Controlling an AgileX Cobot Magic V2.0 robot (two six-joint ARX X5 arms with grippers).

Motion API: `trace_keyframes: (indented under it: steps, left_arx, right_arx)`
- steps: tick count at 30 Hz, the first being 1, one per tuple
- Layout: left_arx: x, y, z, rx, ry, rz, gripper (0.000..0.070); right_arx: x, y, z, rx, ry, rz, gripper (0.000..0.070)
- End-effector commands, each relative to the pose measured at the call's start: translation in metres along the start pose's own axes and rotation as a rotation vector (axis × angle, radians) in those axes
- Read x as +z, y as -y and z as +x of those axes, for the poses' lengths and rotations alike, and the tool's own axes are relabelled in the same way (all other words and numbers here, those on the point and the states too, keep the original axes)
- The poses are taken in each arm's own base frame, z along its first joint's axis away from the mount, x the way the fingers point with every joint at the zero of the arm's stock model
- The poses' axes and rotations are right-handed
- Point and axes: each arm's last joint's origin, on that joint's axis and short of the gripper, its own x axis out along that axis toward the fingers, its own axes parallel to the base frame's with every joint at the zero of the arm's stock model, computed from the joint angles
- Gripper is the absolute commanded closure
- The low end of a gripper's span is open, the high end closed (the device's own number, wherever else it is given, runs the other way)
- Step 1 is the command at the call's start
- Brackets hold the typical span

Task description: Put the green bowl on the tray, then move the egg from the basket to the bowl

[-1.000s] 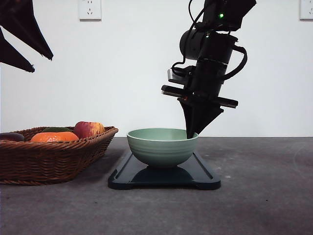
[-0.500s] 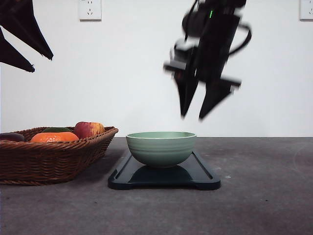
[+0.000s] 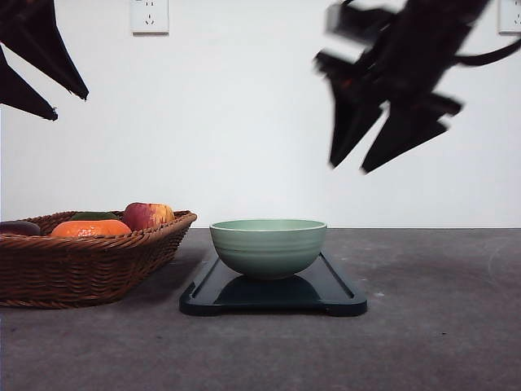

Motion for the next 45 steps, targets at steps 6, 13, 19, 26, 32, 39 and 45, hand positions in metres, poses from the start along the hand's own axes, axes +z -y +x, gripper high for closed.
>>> trace_keyframes:
  steps: [6, 13, 19, 26, 32, 39, 45]
  left_arx:
    - [0.006, 0.002, -0.001, -0.012, 0.016, -0.039, 0.0388]
    - [0.004, 0.001, -0.001, -0.008, -0.008, -0.204, 0.0389]
    - [0.006, -0.001, 0.003, 0.043, -0.021, -0.303, 0.0391]
    - [0.027, -0.001, 0.02, 0.18, -0.135, -0.313, 0.0392]
    - [0.054, -0.002, 0.051, 0.314, -0.277, -0.289, 0.0391]
    - [0.066, -0.016, 0.1, 0.362, -0.42, -0.321, 0.0388]
    - [0.057, -0.03, 0.136, 0.397, -0.487, -0.404, 0.0356]
  right_arx:
    - [-0.04, 0.001, -0.034, -0.027, 0.09, -0.027, 0.0416]
    - [-0.066, 0.003, -0.06, -0.037, 0.153, -0.029, 0.0416]
    - [-0.068, 0.003, -0.072, -0.056, 0.187, -0.03, 0.0416]
    - [-0.067, 0.002, -0.072, -0.054, 0.198, -0.03, 0.0416]
    - [-0.067, 0.002, -0.072, -0.054, 0.201, -0.031, 0.0416]
    - [-0.067, 0.002, -0.072, -0.054, 0.2, -0.031, 0.0416]
    - [-0.067, 0.002, -0.072, -0.051, 0.201, -0.035, 0.0416]
